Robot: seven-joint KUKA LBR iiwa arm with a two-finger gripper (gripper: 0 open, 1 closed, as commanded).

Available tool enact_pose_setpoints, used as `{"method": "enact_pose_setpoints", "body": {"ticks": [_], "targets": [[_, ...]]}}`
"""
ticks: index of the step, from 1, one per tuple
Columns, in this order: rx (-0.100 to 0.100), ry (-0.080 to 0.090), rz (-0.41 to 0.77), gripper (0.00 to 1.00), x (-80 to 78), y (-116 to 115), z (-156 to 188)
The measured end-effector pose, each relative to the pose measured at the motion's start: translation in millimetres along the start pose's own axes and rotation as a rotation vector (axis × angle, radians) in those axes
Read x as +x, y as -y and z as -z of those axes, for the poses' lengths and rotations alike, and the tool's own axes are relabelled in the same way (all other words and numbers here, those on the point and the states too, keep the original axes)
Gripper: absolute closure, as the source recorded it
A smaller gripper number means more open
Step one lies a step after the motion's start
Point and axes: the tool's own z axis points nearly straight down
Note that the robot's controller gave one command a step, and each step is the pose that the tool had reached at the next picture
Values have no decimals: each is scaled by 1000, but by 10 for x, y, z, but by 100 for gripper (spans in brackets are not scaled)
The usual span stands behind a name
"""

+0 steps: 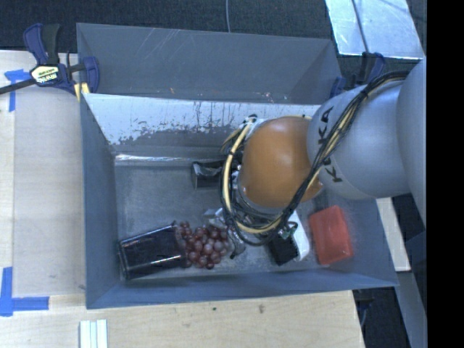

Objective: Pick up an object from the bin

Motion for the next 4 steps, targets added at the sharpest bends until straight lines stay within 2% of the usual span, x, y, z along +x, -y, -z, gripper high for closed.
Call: {"method": "enact_pose_setpoints", "body": {"ticks": [2,4], "targets": [[-4,-8,-1,100,29,-12,210],[0,-1,-3,100,11,2,610]]}}
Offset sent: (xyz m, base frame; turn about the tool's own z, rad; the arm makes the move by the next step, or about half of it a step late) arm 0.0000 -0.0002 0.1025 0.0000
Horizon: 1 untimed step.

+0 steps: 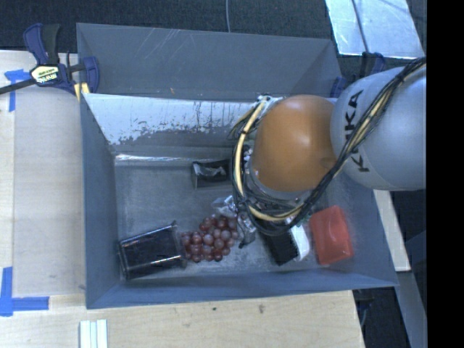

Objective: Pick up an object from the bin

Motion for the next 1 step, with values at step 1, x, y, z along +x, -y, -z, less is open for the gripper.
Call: {"method": "enact_pose_setpoints", "body": {"ticks": [1], "targets": [[1,2,-1,100,-3,2,59]]}}
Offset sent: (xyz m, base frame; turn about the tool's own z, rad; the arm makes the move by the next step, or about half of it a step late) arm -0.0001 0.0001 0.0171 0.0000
